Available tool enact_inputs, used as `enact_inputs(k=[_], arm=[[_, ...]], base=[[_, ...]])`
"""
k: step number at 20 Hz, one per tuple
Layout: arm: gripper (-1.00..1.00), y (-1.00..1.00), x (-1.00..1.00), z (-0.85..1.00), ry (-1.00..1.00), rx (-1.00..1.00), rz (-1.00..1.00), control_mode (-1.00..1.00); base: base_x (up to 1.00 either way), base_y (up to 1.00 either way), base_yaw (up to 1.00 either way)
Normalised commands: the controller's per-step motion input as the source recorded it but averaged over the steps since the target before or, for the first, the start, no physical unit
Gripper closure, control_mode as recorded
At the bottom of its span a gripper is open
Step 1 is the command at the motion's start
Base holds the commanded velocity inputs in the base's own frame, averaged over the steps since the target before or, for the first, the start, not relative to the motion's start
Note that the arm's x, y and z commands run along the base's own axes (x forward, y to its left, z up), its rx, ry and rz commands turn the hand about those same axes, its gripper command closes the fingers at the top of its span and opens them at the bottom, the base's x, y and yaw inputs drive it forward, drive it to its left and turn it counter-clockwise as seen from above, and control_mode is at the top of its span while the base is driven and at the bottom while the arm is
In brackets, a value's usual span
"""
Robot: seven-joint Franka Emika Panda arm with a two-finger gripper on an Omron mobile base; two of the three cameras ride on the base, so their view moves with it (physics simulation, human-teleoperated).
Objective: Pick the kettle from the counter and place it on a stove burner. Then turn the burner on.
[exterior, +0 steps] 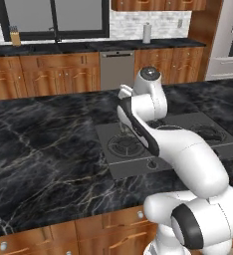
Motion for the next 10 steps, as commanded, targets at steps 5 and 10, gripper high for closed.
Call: enact_inputs(k=[5,10], arm=[[1.0,-0.39,0.0,-0.1,0.19,0.25,-0.04,-1.0],[1.0,0.0,0.1,0.0,0.0,0.0,0.0,-1.0]], base=[[0.0,0.0,0.0],[0.0,0.0,0.0]])
